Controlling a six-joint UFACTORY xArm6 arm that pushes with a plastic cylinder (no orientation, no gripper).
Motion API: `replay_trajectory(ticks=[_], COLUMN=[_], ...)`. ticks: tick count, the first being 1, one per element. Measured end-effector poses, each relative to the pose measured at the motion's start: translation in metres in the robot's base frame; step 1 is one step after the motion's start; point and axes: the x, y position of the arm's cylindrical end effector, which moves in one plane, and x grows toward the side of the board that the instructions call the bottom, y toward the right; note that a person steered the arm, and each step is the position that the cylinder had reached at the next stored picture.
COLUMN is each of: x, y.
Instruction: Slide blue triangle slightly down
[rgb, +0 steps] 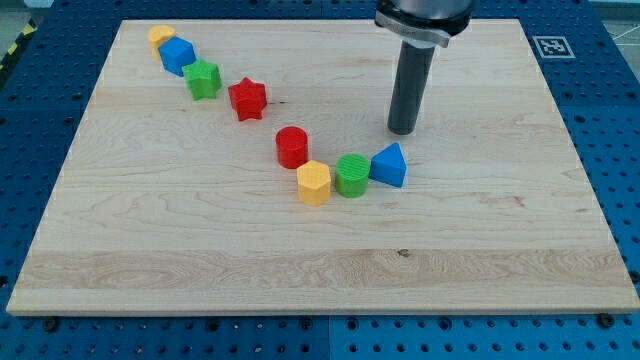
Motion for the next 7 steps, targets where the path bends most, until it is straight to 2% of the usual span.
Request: replay_trajectory(ticks=[1, 2, 3, 5, 7], x=[0.043, 0.056, 0.056, 0.082, 0.073], y=[-0.005, -0.005, -0.005, -0.006, -0.018])
